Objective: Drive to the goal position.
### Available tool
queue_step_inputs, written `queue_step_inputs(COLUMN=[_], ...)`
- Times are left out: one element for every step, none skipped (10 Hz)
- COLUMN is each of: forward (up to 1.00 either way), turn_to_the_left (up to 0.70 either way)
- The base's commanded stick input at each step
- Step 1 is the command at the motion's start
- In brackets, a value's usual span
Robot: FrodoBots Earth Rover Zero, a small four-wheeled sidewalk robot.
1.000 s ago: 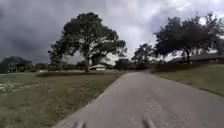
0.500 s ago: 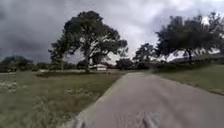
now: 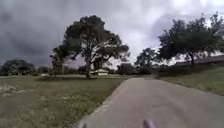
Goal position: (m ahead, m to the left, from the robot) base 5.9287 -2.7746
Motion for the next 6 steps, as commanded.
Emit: queue_step_inputs(forward=[0.7, 0.7, 0.7, 0.7, 0.7, 0.7], turn_to_the_left=[-0.33, -0.33, -0.33, -0.33, -0.31, -0.29])
